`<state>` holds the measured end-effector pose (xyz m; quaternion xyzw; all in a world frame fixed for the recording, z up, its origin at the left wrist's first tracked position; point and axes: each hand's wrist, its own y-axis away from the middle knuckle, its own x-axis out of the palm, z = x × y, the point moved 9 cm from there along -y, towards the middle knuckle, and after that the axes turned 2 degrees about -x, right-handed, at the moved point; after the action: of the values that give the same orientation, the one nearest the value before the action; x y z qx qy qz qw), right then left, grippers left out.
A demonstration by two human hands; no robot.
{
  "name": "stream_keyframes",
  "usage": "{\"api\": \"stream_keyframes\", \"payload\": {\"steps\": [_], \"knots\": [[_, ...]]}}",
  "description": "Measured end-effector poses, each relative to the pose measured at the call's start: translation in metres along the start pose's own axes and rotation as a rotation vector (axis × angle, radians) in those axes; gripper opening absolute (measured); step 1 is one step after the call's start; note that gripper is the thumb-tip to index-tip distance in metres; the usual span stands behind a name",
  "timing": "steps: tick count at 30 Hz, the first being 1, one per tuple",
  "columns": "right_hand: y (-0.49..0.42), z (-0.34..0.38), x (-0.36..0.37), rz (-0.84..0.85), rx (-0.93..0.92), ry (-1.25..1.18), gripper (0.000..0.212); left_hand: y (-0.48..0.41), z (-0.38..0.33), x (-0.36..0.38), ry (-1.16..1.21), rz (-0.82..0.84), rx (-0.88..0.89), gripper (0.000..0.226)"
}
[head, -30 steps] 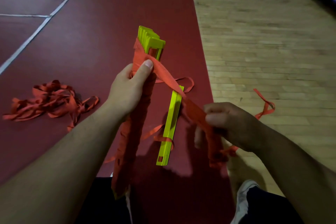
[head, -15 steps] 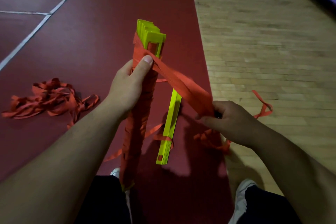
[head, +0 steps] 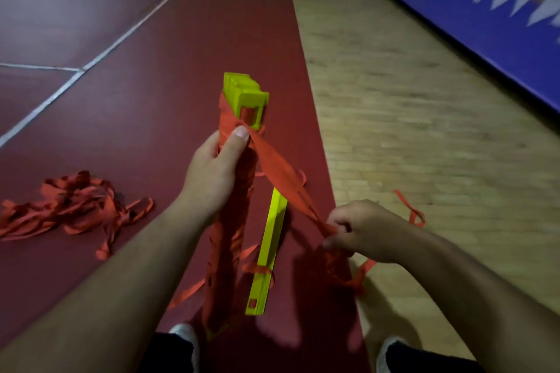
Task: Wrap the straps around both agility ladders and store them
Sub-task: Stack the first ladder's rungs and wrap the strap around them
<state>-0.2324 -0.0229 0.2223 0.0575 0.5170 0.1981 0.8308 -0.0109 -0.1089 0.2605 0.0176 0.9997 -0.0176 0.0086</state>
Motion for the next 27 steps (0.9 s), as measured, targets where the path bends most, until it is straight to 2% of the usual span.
{"api": "stream_keyframes", "payload": {"steps": [3,6,8,10,12,13,14,15,18,19,20,23,25,27], "knots": [[-0.004,0.017,-0.033,-0.029,0.016,0.154,0.028,-0.001,-0.049,0.006,-0.003,0.023,0.051,0.057],[-0.005,0.047,-0.111,-0.239,0.025,0.359,0.020,-0.005,-0.127,0.000,0.029,0.010,0.134,0.062],[0.006,0.066,-0.187,-0.431,0.115,0.440,0.018,-0.004,-0.176,-0.002,0.037,0.015,0.186,0.060],[0.041,0.097,-0.274,-0.738,0.180,0.389,0.020,0.005,-0.217,-0.008,0.036,0.002,0.258,0.055],[0.105,0.139,-0.344,-1.194,0.076,0.201,0.017,0.015,-0.248,-0.017,0.044,-0.031,0.317,0.055],[0.135,0.154,-0.362,-1.368,-0.004,0.115,0.019,0.021,-0.260,-0.022,0.049,-0.049,0.334,0.056],[0.152,0.169,-0.367,-1.395,-0.050,0.074,0.020,0.029,-0.272,-0.028,0.060,-0.063,0.352,0.057],[0.149,0.179,-0.361,-1.256,-0.052,0.098,0.019,0.037,-0.279,-0.033,0.076,-0.070,0.354,0.057],[0.104,0.162,-0.287,-0.480,0.174,0.294,0.013,0.052,-0.279,-0.036,0.110,-0.059,0.312,0.055],[0.099,0.153,-0.262,-0.329,0.215,0.349,0.013,0.056,-0.275,-0.035,0.108,-0.056,0.295,0.054],[0.098,0.151,-0.244,-0.281,0.201,0.384,0.015,0.062,-0.269,-0.033,0.109,-0.051,0.275,0.054],[0.099,0.158,-0.219,-0.337,0.040,0.280,0.015,0.070,-0.255,-0.031,0.107,-0.045,0.231,0.060],[0.098,0.156,-0.202,-0.275,0.001,0.152,0.020,0.077,-0.253,-0.033,0.109,-0.056,0.237,0.053],[0.096,0.151,-0.188,-0.195,0.008,0.175,0.027,0.081,-0.254,-0.036,0.111,-0.073,0.247,0.046]]}}
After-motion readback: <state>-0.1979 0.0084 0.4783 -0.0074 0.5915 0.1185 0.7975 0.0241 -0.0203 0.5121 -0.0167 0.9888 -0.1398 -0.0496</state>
